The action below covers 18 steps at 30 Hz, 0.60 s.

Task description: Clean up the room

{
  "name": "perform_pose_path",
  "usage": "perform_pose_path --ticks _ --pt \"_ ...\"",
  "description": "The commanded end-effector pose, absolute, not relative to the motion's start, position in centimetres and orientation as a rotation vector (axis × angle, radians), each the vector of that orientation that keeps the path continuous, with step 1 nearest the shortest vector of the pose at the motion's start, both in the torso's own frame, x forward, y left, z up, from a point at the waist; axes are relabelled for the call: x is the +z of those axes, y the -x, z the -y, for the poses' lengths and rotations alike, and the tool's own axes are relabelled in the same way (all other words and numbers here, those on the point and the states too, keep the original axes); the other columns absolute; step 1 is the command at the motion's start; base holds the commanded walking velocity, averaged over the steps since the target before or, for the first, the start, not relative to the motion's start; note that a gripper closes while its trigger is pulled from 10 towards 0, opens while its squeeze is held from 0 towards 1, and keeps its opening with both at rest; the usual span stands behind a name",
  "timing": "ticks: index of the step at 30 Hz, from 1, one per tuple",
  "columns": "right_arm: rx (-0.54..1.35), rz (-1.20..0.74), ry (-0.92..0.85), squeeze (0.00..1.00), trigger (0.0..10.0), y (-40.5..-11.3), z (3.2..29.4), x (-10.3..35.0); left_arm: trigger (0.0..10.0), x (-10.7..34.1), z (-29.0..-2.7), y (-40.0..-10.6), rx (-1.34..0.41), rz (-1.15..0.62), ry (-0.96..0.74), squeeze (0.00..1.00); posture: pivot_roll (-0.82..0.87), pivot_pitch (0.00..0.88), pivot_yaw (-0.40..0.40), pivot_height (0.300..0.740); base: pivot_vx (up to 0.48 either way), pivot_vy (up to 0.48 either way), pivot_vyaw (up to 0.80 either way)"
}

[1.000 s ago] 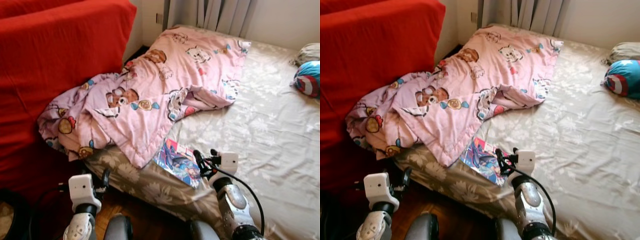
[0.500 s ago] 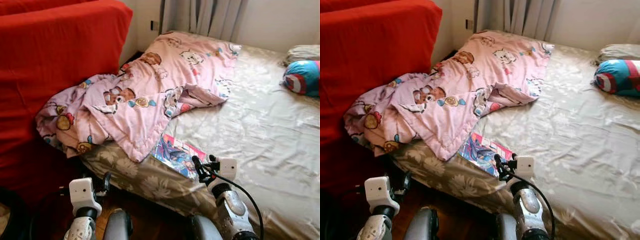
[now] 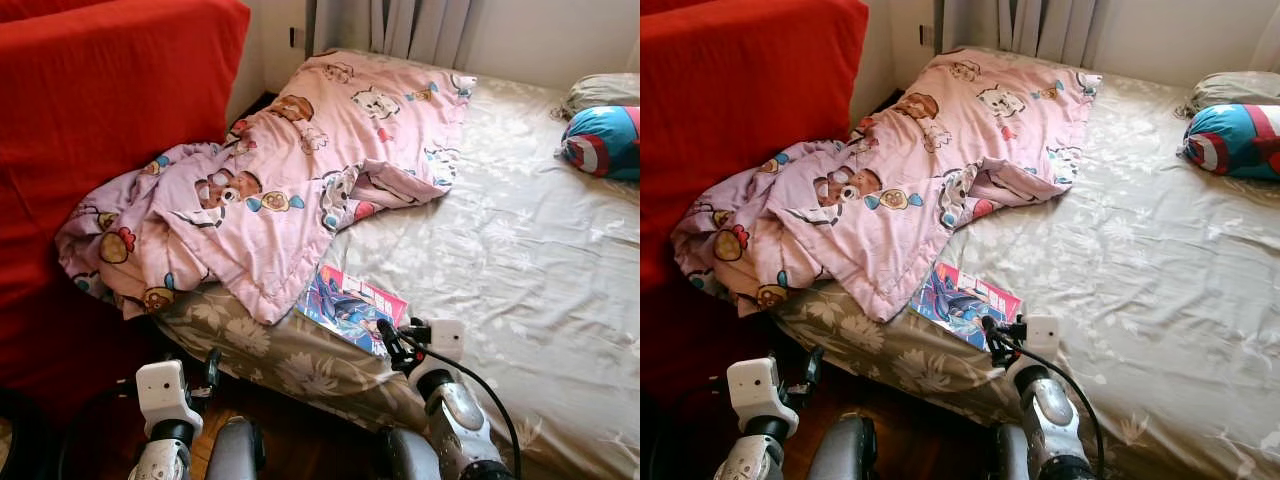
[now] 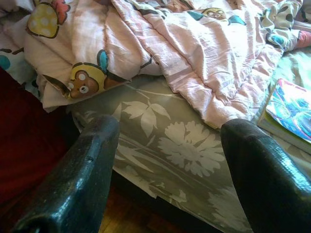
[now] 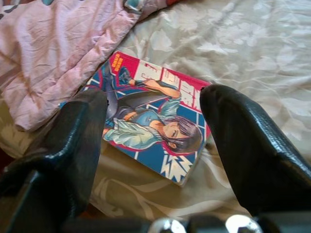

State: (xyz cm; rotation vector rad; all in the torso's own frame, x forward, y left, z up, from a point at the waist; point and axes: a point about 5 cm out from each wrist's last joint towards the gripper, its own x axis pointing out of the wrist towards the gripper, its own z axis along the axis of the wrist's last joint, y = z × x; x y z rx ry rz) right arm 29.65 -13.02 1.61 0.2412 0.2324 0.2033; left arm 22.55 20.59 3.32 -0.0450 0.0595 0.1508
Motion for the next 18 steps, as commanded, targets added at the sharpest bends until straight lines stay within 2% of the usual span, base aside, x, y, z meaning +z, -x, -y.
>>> perform_pose_path --ticks 1,14,18 --pt "0.2 -0.251 -0.245 0.0 10.0 -29.3 13.2 1.1 10.0 3.2 -20.6 -22.1 0.152 -0.068 0.042 0.0 0.12 0.179 -0.053 0.604 0.0 0.0 0.0" --pt "0.176 -0.319 -0.224 0.0 10.0 -28.5 13.4 0.0 10.0 3.3 -20.4 -21.2 0.143 -0.075 0.024 0.0 0.13 0.213 -0.051 0.604 0.0 0.0 0.0" --pt "0.173 -0.317 -0.227 0.0 10.0 -28.5 13.4 0.1 10.0 3.5 -20.3 -20.9 0.141 -0.072 0.021 0.0 0.14 0.234 -0.049 0.589 0.0 0.0 0.0"
